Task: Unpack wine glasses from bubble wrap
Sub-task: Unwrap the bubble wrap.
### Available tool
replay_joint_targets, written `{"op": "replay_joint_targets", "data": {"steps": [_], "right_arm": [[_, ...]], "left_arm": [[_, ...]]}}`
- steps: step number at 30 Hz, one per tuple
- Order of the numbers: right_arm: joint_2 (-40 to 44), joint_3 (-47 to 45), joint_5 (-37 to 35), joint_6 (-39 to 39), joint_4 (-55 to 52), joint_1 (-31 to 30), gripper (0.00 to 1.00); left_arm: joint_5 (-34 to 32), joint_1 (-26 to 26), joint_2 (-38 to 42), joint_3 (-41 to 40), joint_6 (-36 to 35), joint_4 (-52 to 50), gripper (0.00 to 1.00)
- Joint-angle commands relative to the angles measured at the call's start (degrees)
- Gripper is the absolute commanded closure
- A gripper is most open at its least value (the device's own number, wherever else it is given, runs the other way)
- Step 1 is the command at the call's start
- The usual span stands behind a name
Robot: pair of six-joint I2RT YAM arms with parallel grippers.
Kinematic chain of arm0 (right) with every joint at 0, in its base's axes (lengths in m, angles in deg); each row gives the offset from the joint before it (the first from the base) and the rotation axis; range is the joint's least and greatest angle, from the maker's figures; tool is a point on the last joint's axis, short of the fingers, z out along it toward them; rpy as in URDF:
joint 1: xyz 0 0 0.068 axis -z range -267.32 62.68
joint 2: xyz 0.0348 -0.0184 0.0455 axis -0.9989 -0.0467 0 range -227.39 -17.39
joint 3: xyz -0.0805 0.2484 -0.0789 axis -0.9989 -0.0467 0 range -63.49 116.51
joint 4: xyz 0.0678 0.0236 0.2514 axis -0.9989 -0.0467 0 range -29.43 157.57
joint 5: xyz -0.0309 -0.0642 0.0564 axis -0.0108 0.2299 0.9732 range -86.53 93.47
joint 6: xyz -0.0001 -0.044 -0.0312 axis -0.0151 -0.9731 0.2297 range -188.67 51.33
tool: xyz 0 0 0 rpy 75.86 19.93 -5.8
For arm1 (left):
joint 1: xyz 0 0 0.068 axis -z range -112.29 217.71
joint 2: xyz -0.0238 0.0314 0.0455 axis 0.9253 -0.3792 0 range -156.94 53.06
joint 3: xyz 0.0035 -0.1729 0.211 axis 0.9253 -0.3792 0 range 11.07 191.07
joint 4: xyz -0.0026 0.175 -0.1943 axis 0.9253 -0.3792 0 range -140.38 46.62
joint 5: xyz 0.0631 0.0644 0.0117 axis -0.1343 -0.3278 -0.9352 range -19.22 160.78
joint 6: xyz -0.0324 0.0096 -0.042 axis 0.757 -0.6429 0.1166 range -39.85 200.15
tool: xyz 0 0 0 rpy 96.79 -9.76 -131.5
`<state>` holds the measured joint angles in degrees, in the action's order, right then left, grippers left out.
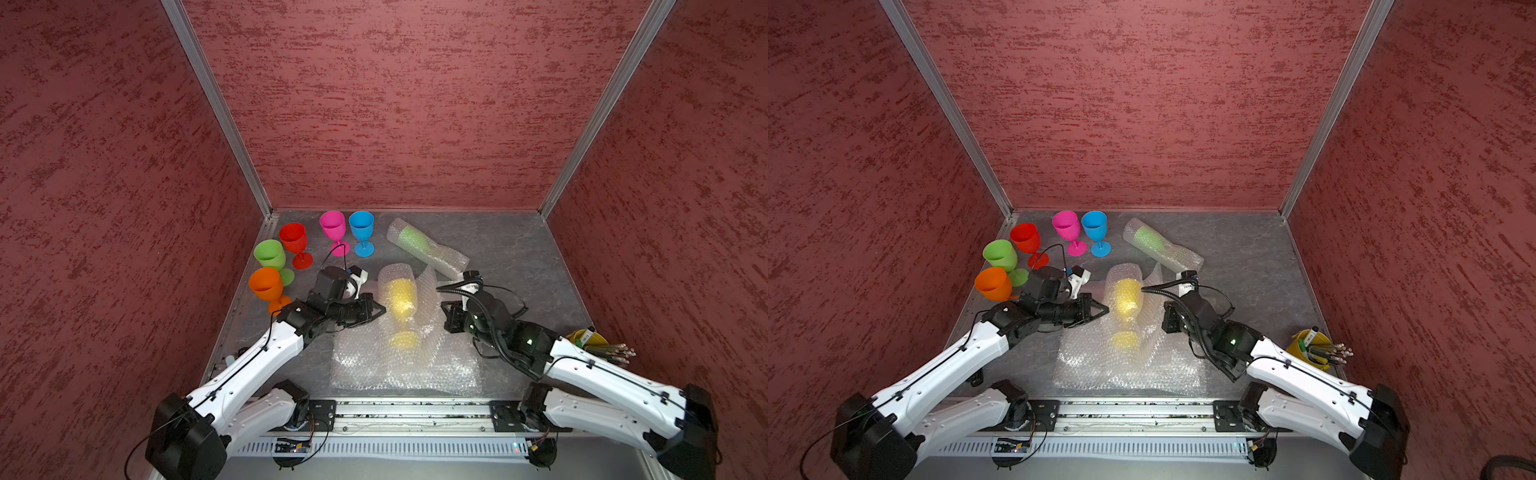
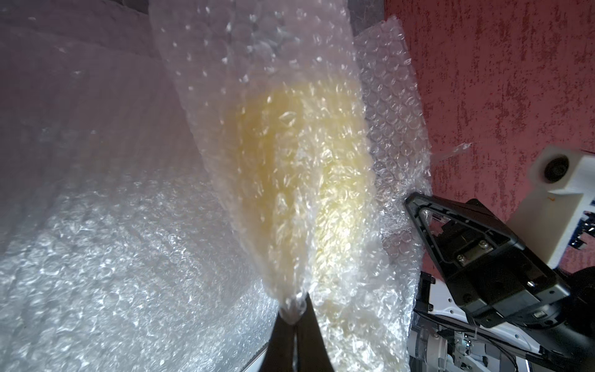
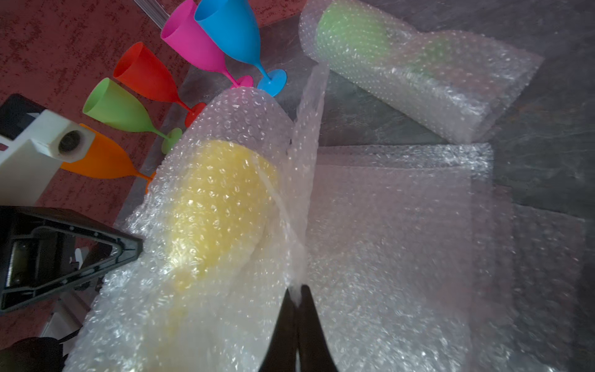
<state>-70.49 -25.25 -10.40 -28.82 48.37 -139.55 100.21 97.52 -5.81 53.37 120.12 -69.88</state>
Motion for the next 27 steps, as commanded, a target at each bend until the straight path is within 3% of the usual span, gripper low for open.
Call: {"op": "replay_joint_targets", "data": {"steps": [1,11,20,21,25,27], "right_arm": [[3.2,-2.4,-3.6,2.6,1.6,0.1,1.0],[13.7,-11.2,-6.3,7.1,-1.6,0.1,1.0],[11.3,-17.7,-7.9,10.9,-0.1,0.2,1.0],[10.5,-18.2,-8.5,10.9,0.1,0.2,0.98],[5.6,-18.2,-9.5,10.7,0.2,0.6,0.69],[2.9,-17.3,-10.3,10.8,-0.8,0.8,0.59]], "left_arm": [[-2.1,0.7,-0.9,1.1,-2.6,-0.6,1.0],[-8.2,6.5,-5.3,1.3,-3.4,5.0,1.0],[-12.4,7.6,-10.8,-3.2,-1.1,12.0,0.98],[-12.5,7.9,-11.6,-3.8,-0.6,12.7,0.96],[-12.5,8.7,-13.1,-4.9,1.4,13.1,0.9],[-13.4,9.0,-12.3,-5.3,2.4,12.3,0.77]]}}
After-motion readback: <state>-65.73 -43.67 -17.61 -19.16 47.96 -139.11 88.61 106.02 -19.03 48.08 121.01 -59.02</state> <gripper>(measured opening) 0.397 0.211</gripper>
